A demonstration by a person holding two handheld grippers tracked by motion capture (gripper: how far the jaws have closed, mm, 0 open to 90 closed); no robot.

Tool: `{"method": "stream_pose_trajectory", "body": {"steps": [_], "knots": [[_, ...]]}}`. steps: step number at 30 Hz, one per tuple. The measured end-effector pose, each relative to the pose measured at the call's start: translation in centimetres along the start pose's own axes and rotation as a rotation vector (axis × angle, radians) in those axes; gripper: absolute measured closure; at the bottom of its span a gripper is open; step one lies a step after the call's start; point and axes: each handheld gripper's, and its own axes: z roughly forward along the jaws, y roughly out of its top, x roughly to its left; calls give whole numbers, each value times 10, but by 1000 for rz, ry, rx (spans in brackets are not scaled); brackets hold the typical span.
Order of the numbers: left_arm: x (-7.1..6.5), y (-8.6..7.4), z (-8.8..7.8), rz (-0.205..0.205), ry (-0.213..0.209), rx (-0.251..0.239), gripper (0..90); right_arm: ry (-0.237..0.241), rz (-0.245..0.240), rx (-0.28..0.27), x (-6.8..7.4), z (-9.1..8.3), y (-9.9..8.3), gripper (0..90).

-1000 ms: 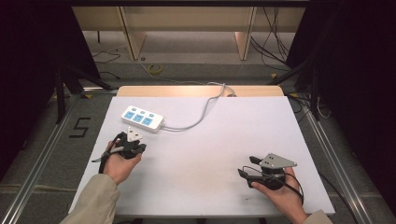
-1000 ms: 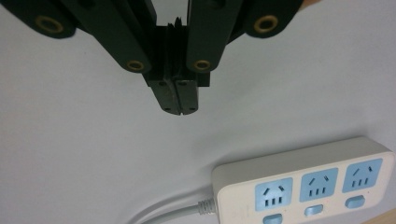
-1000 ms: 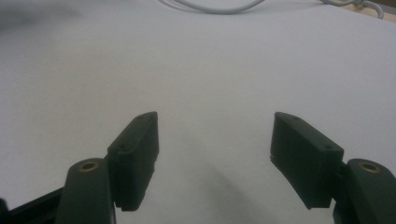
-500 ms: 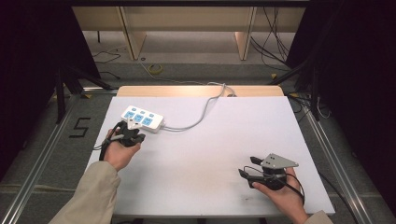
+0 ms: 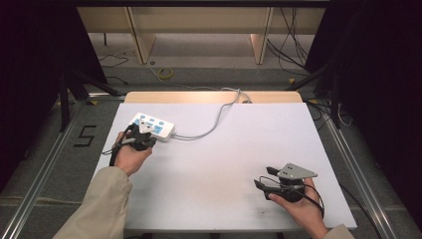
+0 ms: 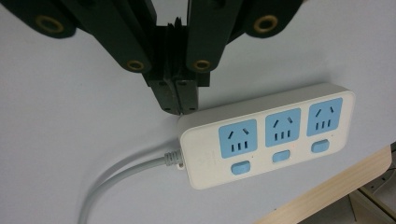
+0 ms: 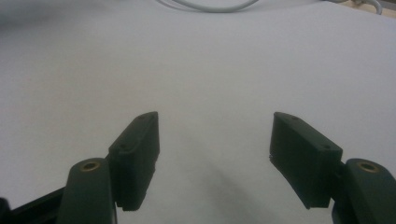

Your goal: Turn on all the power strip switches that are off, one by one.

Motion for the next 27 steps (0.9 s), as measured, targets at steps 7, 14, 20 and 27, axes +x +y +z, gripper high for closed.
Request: {"method": "stream_pose_trajectory", "body": {"steps": [7,14,20,27], "knots": [[7,2,8,11,3,9,897,2,-4,-1,1,1,0,341],[11,4,10,-2,14,2,897,2,-6,0,1,0,0,341],[20,1,11,-18,29,9,898,2,-7,-1,2,0,0,341],[28,-2,13,-37,40,11,897,3,-10,-1,2,0,0,341]]}}
